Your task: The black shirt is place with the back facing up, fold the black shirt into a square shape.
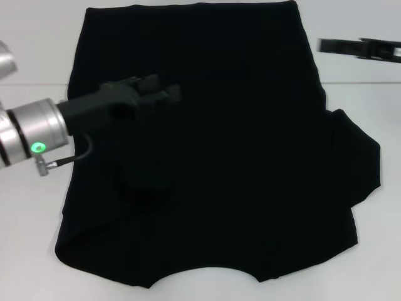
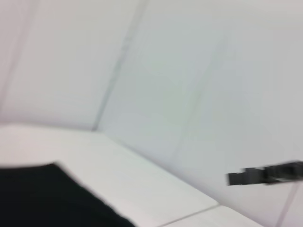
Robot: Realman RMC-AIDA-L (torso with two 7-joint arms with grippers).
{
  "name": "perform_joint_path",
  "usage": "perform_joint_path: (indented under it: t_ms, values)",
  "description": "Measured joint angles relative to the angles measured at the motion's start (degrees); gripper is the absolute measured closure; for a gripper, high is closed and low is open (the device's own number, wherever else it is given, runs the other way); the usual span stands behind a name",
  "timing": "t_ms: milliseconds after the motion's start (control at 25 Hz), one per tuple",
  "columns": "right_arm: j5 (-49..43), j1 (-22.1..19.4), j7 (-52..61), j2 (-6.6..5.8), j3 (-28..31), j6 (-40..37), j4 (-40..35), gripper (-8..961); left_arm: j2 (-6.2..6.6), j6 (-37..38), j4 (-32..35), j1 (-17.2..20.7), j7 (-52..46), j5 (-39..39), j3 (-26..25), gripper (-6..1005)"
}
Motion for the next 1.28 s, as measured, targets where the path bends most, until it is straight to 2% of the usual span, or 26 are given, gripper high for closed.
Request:
perform_joint_path:
  t_ms: [40,160,280,440,840,1280]
  values:
    - [-1.7,-0.5,4.2,-0.93,0.0,-0.1,-0.1,162,0.0,0.3,-0.5,-0.3,2.7,0.0,0.8,494]
    - [-7.9,-1.8,13.1,-2.27,-0.1,-1.2,-1.8,162,-0.08,0.3,-0.5,-0.7,6.9,1.1,5.0,361]
    - [-15.1,-2.7,19.5,-2.5,0.0,-2.3,-3.7,162,-0.65,0.0,1.9,-0.3,8.6,3.7,10.4,244]
    - [-22.7,-2.8,25.4,-2.63,0.3,-2.7,-4.0,162,-1.41,0.5,4.1,0.2,8.8,5.3,14.5,97]
    - [-34.2,-1.8,32.5,-2.18,-0.2,-3.2,-3.0,162,-1.94,0.9,4.7,0.5,10.6,5.7,17.8,79]
    - [-35.5,-0.5,33.4,-1.29,-2.5,-3.0,-0.5,164,-2.13,0.8,5.0,0.6,11.0,5.8,18.4,78]
